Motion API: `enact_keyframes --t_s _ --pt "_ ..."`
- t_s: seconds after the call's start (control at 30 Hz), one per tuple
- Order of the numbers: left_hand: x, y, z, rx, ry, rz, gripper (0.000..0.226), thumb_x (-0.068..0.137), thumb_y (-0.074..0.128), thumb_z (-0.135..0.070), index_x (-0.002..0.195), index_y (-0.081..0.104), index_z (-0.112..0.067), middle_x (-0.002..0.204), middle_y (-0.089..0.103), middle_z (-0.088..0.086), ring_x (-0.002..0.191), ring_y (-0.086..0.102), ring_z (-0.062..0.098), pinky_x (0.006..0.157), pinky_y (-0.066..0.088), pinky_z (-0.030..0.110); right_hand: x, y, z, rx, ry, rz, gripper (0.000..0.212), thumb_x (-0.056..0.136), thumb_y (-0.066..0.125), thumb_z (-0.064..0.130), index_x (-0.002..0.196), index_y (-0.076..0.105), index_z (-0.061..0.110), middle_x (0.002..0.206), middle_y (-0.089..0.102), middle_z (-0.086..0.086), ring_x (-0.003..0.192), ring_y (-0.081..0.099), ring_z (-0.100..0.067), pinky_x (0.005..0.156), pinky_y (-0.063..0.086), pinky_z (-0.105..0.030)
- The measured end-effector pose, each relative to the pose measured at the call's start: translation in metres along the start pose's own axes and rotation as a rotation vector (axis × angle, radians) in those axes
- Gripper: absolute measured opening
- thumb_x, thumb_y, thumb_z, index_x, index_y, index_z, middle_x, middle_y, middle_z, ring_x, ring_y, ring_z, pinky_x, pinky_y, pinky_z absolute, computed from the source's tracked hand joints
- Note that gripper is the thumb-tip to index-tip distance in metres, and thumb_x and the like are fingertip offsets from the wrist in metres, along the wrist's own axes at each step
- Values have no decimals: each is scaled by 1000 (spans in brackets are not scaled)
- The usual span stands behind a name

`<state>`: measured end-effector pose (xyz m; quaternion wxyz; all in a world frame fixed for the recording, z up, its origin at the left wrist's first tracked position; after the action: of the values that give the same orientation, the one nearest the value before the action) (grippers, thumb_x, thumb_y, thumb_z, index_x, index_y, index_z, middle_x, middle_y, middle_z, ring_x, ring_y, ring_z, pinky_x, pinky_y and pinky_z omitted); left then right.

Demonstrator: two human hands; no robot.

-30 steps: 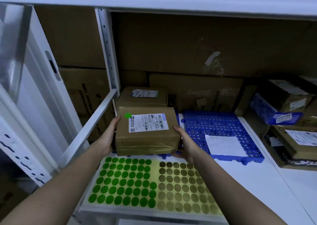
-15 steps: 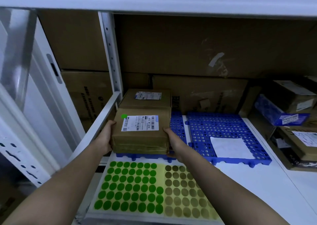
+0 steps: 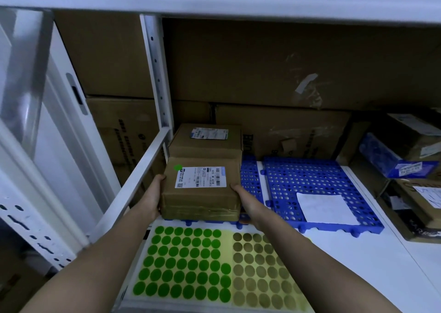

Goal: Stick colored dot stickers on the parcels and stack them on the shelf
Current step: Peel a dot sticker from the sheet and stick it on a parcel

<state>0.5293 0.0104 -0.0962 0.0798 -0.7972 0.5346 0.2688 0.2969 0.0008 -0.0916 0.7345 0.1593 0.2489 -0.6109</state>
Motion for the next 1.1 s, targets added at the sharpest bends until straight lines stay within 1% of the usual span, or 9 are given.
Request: enact_keyframes --t_s 0.1,0.27,0.4,0.53,0.63,0.7,0.87,1.0,1.1 --pt "2 1 0 20 2 -5 43 98 36 -45 92 66 -16 75 71 11 78 62 26 67 49 35 -2 -1 3 -23 -15 10 46 98 37 51 120 53 14 86 59 -1 74 55 -14 57 43 -24" --pt "0 3 -3 64 -13 -1 44 99 35 -46 89 65 -15 60 70 9 76 61 26 63 48 34 -3 -4 4 -73 -14 12 47 94 37 58 109 57 19 88 61 -3 81 55 -18 72 44 -31" --pt "-1 2 -5 100 -60 2 47 97 35 -51 90 66 -16 79 70 14 80 62 27 66 49 35 -7 -2 5 -89 0 9 49 94 35 59 109 56 17 86 60 -4 77 55 -18 62 44 -28" --pt "1 3 -7 94 -67 19 48 97 36 -50 94 68 -15 71 72 13 82 63 29 68 50 36 -6 -1 5 -96 -15 -8 49 96 34 57 111 55 16 85 59 -5 76 55 -17 60 43 -26" --pt "2 3 -7 65 -73 23 50 97 36 -51 107 68 -15 91 72 16 89 65 31 76 53 38 -5 -2 4 -91 -24 -9 51 97 33 56 115 55 14 84 59 -4 74 54 -16 57 40 -26" --pt "2 2 -6 55 -76 18 49 96 37 -52 106 68 -15 97 70 17 89 65 31 76 53 38 -4 -1 3 -85 -23 -9 55 96 33 58 122 54 14 86 60 -3 74 55 -15 55 40 -25" --pt "3 3 -5 20 -68 29 45 97 39 -50 94 68 -15 72 73 13 82 64 29 70 51 37 -1 1 -2 -23 -33 -2 60 93 37 62 132 48 18 96 62 -2 78 59 -14 53 41 -22" --pt "0 6 -6 -18 -45 49 44 97 38 -47 92 68 -14 71 73 13 81 64 29 72 51 36 1 3 -4 53 -44 -18 58 94 39 58 136 42 18 114 60 -9 80 58 -15 54 42 -23" --pt "0 7 -6 -6 -16 42 42 98 38 -43 90 68 -15 69 72 11 79 63 29 72 51 35 5 5 -5 55 -55 -33 54 97 39 51 137 37 15 114 55 -10 80 54 -14 59 41 -26"
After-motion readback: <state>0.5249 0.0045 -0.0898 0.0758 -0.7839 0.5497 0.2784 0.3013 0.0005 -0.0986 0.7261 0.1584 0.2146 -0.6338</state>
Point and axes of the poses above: each hand's wrist, its own x-axis towards the middle knuckle, its own y-axis out of the palm, z = x × y, the point moved 2 cm from there along x, towards the middle knuckle
